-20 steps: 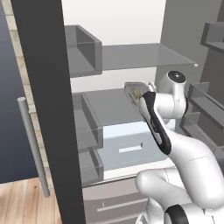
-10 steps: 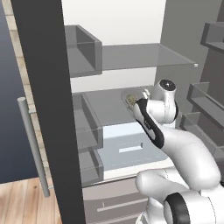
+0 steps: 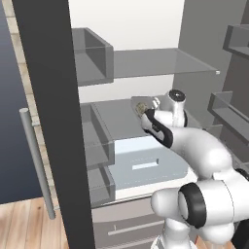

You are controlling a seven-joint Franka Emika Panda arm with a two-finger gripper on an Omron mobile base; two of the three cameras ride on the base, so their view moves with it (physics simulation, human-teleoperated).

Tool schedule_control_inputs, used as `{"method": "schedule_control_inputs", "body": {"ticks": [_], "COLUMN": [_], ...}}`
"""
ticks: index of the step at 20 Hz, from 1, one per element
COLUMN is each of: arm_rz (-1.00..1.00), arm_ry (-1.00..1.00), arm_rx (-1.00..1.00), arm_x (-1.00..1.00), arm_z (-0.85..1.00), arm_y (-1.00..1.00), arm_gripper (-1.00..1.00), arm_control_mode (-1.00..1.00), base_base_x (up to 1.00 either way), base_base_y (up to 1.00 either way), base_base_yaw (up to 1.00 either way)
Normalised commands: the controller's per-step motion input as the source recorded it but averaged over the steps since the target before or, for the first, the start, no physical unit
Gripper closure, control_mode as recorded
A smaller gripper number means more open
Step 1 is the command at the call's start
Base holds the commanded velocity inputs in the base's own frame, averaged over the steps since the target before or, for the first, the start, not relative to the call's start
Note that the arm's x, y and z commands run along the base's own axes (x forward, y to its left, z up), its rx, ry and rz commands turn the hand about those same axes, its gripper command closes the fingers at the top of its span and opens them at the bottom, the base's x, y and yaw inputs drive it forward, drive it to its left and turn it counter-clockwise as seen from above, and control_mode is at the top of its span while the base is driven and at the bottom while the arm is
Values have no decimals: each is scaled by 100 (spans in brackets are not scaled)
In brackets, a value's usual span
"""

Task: Place two dumplings into each of the tupperware containers and then place the containers in the fridge.

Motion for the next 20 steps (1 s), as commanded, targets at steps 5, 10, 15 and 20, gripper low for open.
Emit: {"method": "schedule_control_inputs", "body": {"ticks": [5,10,15,20], "arm_rz": [0,0,0,0], "arm_ry": [0,0,0,1], "arm_rx": [0,0,0,0], "arm_x": [65,43,54,15], "arm_z": [-19,-41,-29,0], "arm_y": [2,12,9,1], "arm_gripper": [100,100,100,-100], "arm_control_mode": [-100,-100,-100,-100], "base_base_x": [0,0,0,0], "base_base_y": [0,0,0,0], "base_base_yaw": [0,0,0,0]}}
